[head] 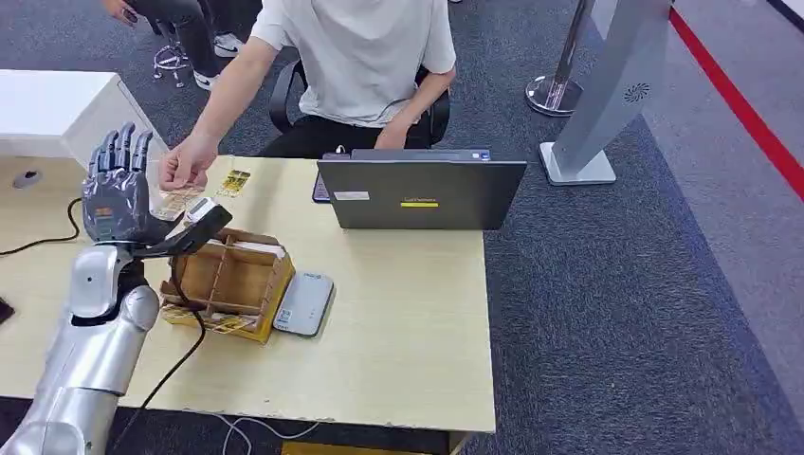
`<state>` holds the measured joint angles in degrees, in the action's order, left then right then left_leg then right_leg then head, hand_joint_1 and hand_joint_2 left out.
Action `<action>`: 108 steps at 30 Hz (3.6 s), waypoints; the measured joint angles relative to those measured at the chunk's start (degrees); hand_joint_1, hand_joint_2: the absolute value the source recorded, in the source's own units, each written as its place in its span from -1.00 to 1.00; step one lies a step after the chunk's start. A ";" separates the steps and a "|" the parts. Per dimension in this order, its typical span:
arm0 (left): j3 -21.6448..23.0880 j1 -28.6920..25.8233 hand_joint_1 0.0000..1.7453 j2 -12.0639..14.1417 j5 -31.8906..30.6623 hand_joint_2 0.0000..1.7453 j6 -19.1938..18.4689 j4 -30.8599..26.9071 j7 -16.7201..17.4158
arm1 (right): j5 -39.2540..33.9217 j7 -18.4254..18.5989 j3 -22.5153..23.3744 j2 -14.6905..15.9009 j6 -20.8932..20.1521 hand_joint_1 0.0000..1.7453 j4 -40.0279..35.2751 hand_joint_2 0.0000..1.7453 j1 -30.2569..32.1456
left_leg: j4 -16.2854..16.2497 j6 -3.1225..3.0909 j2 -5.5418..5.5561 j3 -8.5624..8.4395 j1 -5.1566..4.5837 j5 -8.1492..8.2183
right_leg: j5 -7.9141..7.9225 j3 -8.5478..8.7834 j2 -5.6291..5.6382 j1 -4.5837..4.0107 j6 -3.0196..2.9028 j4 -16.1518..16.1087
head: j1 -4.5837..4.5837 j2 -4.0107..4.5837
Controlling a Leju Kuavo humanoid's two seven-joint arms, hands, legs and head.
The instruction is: Pass the card to the sensor for recognition and then transmit it.
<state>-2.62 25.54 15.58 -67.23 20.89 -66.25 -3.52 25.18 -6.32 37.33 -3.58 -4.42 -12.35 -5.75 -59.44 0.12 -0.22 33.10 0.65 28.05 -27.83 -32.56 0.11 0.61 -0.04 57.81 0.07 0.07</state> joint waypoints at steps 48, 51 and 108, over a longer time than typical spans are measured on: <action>8.21 0.50 -1.00 -0.04 4.07 1.00 -2.34 -2.56 2.16 | -0.09 0.59 2.45 0.55 0.90 -1.00 0.83 -1.00 0.87 | 0.01 0.00 0.00 0.04 0.01 0.00 | 0.00 -0.02 -0.01 0.00 0.00 0.00 | 0.00 0.00; 8.21 0.49 -1.00 -0.07 4.07 1.00 -2.34 -2.56 2.16 | -0.09 0.59 2.45 0.55 0.90 -1.00 0.85 -1.00 0.88 | 0.01 0.00 0.00 0.04 0.01 0.00 | 0.00 -0.02 0.00 0.00 0.00 0.01 | 0.00 0.00; 16.58 -7.87 1.00 -2.54 3.58 1.00 -10.44 -13.88 -1.62 | 0.26 0.44 5.27 1.16 -0.22 -1.00 1.46 -1.00 1.75 | 0.01 -0.06 0.00 0.09 -0.01 0.05 | -0.02 -0.05 -0.01 0.01 0.02 -0.03 | 0.02 0.00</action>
<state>13.96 17.67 13.05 -63.65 10.45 -80.12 -5.14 25.44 -5.88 42.60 -2.43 -4.63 -10.88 -4.00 -59.43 0.07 -0.22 33.20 0.64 28.10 -27.86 -32.61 0.10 0.63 -0.02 57.78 0.09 0.07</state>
